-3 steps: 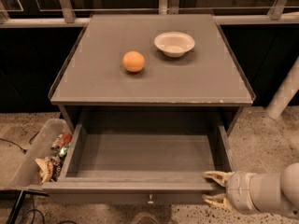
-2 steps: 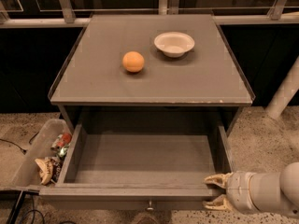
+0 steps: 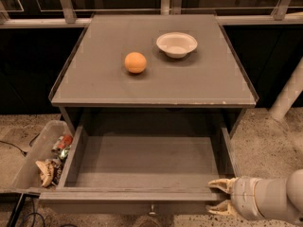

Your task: Open top drawer

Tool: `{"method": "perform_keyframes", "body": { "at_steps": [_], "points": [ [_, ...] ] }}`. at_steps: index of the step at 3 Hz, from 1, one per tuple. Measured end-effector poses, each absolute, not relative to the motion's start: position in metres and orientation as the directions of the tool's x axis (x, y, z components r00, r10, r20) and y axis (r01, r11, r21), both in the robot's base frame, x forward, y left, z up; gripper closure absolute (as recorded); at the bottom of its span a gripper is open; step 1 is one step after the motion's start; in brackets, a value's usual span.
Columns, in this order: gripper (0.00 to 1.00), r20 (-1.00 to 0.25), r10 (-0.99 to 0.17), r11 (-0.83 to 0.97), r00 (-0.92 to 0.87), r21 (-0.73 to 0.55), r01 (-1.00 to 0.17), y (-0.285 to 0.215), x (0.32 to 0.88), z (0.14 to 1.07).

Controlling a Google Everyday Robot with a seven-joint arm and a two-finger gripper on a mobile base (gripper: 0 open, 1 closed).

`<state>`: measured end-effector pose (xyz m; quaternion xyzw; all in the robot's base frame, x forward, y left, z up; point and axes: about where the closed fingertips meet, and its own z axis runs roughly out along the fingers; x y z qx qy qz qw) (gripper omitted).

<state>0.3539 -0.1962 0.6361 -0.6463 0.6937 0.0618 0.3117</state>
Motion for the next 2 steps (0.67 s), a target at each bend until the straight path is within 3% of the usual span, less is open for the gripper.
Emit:
{"method": "perform_keyframes", "body": {
  "at_steps": [2],
  "points": [
    [0.35, -0.512, -0.858, 0.157, 0.03, -0.317, -0.935, -0.1962, 0.3539, 0.6361]
  ]
}}
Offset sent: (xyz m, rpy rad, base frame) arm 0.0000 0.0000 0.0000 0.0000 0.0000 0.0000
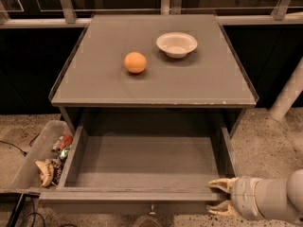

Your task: Open top drawer

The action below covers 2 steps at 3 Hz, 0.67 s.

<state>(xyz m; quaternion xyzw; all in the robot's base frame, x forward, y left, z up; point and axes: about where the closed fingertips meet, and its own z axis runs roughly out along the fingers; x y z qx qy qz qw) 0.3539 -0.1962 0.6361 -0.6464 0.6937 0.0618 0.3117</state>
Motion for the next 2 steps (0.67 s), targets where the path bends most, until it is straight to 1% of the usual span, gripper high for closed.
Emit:
{"method": "perform_keyframes", "body": {
  "at_steps": [1, 2],
  "points": [
    [0.11, -0.512, -0.858, 0.157, 0.03, -0.317, -0.935, -0.1962, 0.3539, 0.6361],
    [0.0, -0.512, -0.858, 0.157, 0.03, -0.317, -0.935, -0.1961, 0.3539, 0.6361]
  ]
}}
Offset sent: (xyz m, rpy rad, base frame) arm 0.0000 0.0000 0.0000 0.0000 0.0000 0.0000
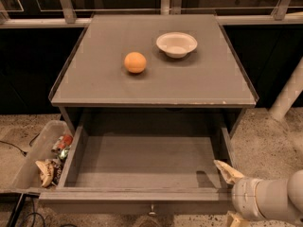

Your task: Open top drawer

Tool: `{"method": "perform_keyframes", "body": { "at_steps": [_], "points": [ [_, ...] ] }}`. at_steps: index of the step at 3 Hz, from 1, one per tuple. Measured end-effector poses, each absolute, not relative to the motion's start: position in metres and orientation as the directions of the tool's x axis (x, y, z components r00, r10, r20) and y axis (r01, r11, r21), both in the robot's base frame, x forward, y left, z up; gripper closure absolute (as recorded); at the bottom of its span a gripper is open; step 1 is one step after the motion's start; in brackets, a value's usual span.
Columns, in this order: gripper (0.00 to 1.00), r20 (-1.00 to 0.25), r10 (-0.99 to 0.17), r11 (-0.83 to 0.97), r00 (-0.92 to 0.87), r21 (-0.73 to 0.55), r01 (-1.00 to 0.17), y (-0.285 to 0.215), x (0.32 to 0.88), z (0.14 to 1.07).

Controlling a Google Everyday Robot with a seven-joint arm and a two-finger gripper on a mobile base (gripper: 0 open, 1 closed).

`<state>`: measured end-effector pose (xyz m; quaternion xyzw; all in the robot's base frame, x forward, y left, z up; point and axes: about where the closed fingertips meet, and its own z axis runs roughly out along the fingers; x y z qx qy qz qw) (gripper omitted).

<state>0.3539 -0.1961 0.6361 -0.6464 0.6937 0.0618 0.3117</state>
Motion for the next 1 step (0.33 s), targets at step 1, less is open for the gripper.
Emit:
{"method": "perform_keyframes", "body": {
  "at_steps": [1],
  "points": [
    [0.0, -0.512, -0.858, 0.157, 0.03, -0.317, -0.935, -0.1961, 0.3539, 0.6361]
  ]
}}
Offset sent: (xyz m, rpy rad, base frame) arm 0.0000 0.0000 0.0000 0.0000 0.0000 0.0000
